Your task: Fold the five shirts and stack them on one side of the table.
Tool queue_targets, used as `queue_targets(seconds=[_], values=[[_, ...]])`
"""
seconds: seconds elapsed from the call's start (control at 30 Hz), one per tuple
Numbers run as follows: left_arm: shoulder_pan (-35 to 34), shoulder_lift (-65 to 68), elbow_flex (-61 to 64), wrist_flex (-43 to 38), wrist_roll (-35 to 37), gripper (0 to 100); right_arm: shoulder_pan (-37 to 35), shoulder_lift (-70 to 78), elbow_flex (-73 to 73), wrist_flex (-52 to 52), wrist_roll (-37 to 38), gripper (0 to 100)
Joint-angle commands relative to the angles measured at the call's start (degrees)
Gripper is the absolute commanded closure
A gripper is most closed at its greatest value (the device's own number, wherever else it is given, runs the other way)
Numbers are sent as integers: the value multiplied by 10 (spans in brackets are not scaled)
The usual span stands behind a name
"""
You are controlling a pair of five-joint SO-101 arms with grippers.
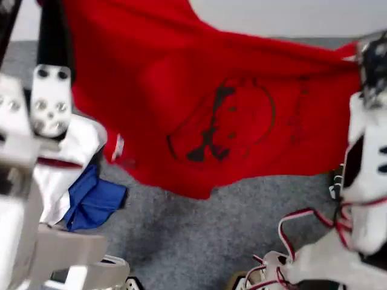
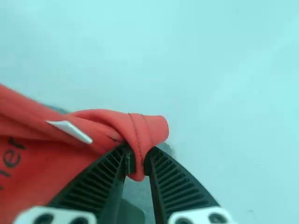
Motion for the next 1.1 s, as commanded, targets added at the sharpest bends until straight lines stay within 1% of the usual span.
queue_targets(seconds=[0.0,0.07,0.2,0.23,0.3,0.47,0.53,0.6,0.7,0.87,0.97,1.07], values=[[0,-33,-13,27,-7,987,11,-17,-16,48,32,988],[0,-38,-13,55,-8,987,12,-16,-14,83,42,988],[1,-34,-7,127,-8,987,10,-20,62,82,52,988],[1,-34,10,135,-7,987,9,-20,89,82,54,988],[0,-40,69,133,-7,987,9,-15,142,82,55,988],[1,-38,237,133,-7,987,8,-15,341,81,55,988],[1,-35,314,131,-7,987,7,-15,418,78,55,988],[1,-35,412,129,-9,987,-8,-14,488,78,55,988],[0,-35,567,109,-9,987,-36,-14,580,73,55,988],[0,-36,784,31,-10,987,-70,-14,718,7,54,988],[-2,-36,877,-26,-10,987,-86,-13,786,-44,54,988],[-4,-40,927,-62,-9,987,-90,7,821,-75,55,988]])
